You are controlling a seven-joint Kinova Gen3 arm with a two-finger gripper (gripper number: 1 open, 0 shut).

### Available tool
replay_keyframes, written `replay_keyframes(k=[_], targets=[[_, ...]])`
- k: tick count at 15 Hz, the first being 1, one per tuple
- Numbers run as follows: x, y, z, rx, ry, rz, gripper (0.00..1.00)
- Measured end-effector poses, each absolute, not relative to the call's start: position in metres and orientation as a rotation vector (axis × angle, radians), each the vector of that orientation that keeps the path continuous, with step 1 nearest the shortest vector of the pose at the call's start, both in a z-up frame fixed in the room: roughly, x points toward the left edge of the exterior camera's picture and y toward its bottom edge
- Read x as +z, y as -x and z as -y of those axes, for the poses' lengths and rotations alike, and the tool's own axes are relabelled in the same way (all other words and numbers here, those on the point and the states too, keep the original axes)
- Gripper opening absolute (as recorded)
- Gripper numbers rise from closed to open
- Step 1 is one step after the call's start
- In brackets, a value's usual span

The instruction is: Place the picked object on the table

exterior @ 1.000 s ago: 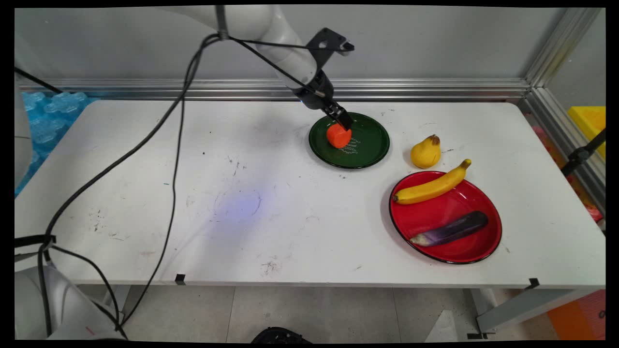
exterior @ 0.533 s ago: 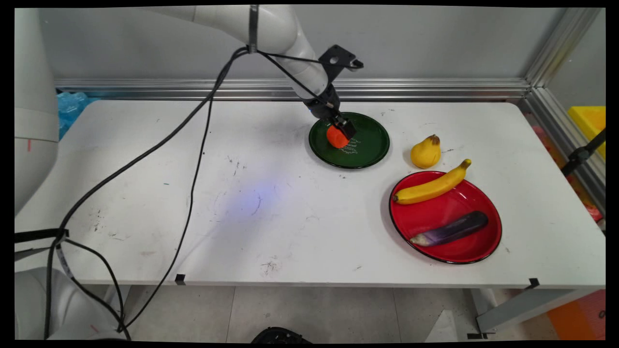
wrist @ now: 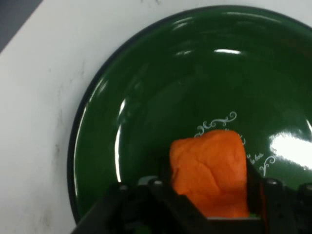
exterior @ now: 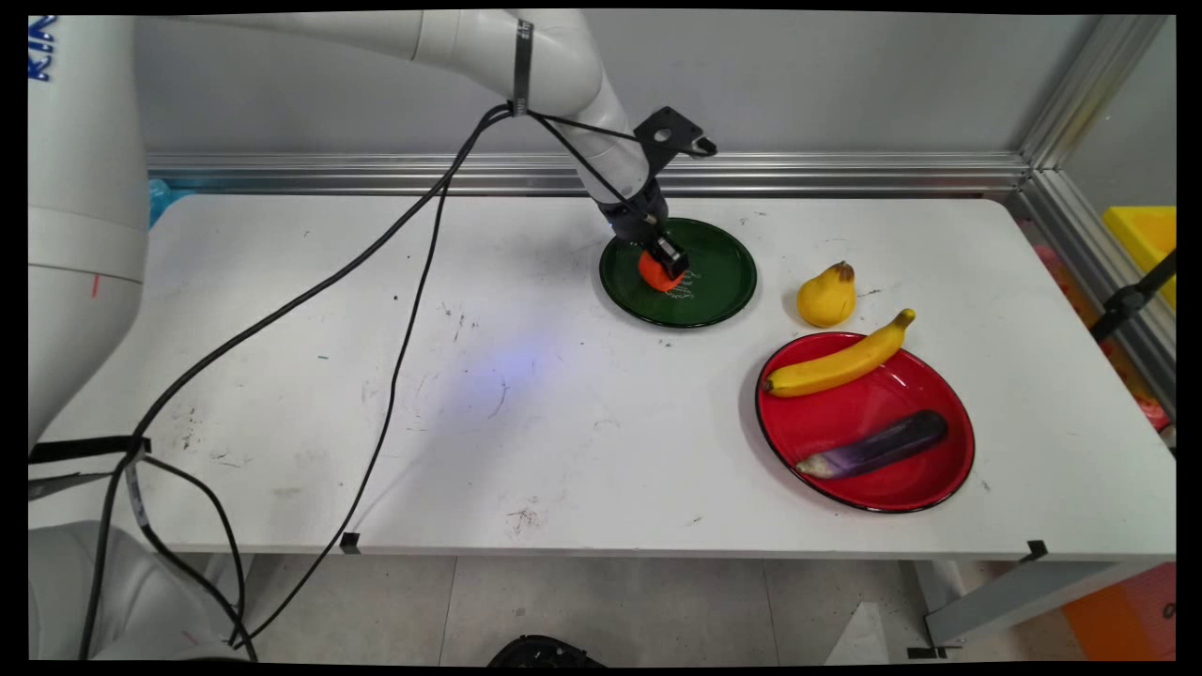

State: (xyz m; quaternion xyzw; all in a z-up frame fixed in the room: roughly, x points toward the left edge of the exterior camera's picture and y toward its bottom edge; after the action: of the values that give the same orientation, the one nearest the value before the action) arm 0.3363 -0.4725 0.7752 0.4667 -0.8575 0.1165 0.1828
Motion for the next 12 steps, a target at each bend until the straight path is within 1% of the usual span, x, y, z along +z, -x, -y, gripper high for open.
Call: replay_keyframes(k=[3,5,9,12], targets=[[0.778,-0.335,0.475,0.334,-1.263,2.455,0.0],[0.787,-0.334,0.472,0.343,-1.217,2.473,0.0],[0.818,-0.335,0.457,0.36,-1.12,2.492,0.0],[0.848,-0.338,0.434,0.359,-1.001,2.515,0.0]])
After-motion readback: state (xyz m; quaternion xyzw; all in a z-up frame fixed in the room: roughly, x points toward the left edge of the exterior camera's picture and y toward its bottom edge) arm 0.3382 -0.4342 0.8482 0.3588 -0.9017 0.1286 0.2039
